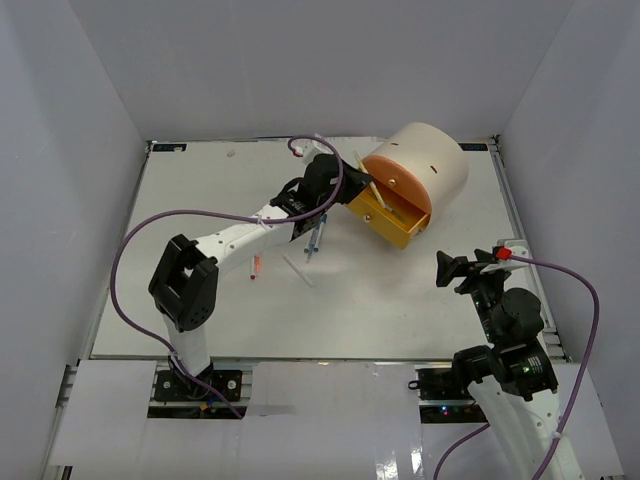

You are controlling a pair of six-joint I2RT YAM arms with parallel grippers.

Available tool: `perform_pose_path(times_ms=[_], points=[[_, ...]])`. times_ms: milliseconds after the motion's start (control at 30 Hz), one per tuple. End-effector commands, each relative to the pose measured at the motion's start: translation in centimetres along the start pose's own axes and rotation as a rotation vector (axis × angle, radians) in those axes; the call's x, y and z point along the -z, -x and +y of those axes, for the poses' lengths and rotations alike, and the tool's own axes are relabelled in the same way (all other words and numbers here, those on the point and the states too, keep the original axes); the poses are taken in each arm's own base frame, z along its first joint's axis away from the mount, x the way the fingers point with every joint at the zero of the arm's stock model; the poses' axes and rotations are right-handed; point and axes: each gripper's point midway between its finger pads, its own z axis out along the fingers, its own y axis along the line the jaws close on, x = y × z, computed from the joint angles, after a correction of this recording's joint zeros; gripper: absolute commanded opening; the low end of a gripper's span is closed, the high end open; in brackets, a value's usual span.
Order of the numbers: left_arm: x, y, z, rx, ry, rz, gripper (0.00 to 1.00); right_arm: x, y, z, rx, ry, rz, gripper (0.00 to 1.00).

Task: Sort the stationery into containers
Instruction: Place the pen in the drawer.

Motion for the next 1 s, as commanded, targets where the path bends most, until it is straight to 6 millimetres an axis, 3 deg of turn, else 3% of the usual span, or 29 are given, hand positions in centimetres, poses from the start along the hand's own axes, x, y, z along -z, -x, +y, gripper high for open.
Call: perform_pose_path(times_ms=[0,367,633,767,967], points=[[0.1,2.0,-3.0,0.045,-0.06,-0.107,0.13,0.0,1.1,-0.2,-0.016,-0.015,-0.047,0.9],[-1.3,-0.4,-2.0,0.039,-0.038,-0.092,0.22,0.0,1.0,-0.3,-0.018,-0.019,-0.056,0.9],[-1.9,-1.6,-1.4,0.045,-0.029,-0.07,0.34,0.0,0.9,-0.3,-0.018,-0.019,-0.058,0.9],[-1.5,-1.4,-2.0,0.024,-0.043,-0.069,0.45,0.0,0.8,-0.2,-0.016,-0.013,-0.052,0.9],[0.1,-0.6,-2.0,-0.033,-0.031,-0.08,0.5,0.0,0.8,-0.2,-0.015,-0.012,-0.052,0.9]])
